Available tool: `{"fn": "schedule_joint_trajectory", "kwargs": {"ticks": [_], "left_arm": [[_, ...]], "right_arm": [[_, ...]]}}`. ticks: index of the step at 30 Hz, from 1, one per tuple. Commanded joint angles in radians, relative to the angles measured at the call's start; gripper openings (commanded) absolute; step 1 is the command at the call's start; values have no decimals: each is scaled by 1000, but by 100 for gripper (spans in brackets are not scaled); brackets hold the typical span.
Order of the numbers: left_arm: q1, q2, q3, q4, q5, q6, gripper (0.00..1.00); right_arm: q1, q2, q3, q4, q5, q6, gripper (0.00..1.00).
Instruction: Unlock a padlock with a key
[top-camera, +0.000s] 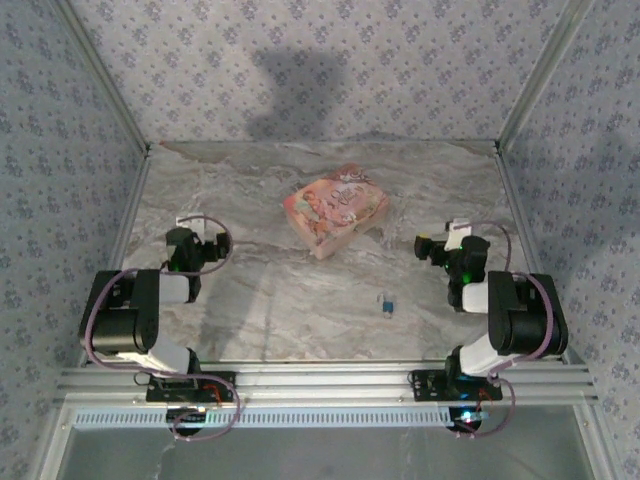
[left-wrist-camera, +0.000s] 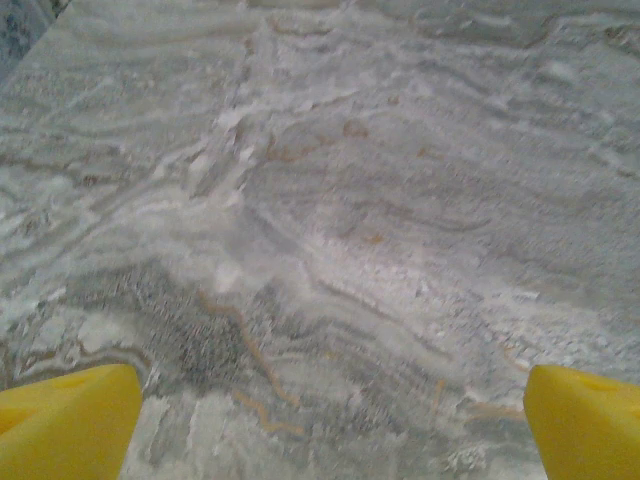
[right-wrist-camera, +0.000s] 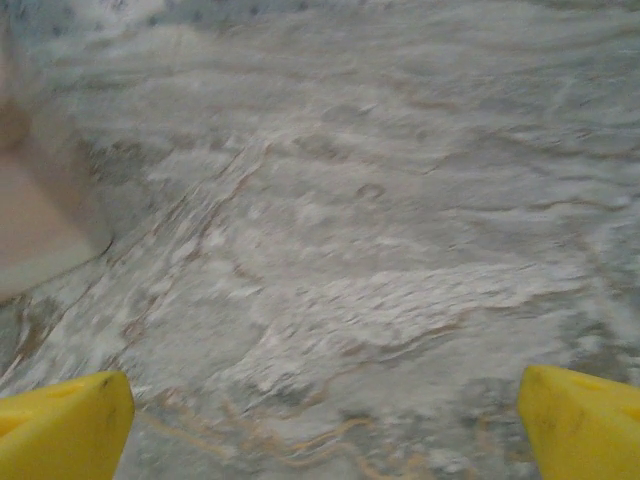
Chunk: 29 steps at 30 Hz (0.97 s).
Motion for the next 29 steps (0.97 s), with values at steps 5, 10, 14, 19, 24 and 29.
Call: {"fn": "schedule_joint_trajectory", "kwargs": {"ticks": [5, 10, 14, 19, 24, 29], "left_arm": [[40, 3, 26, 37, 47, -23, 98], [40, 3, 24, 36, 47, -24, 98], [40, 3, 25, 37, 47, -24, 98], [40, 4, 25, 37, 47, -24, 98], [40, 3, 25, 38, 46, -24, 98], [40, 3, 25, 37, 46, -23, 98]], "right_arm": [[30, 11, 89, -73, 154, -26, 100], [42, 11, 85, -67, 174, -35, 100], [48, 8, 83, -66, 183, -38, 100], [46, 9, 83, -66, 182, -38, 100], [44, 10, 87, -70, 176, -34, 100], [43, 10, 87, -69, 175, -35, 100]]}}
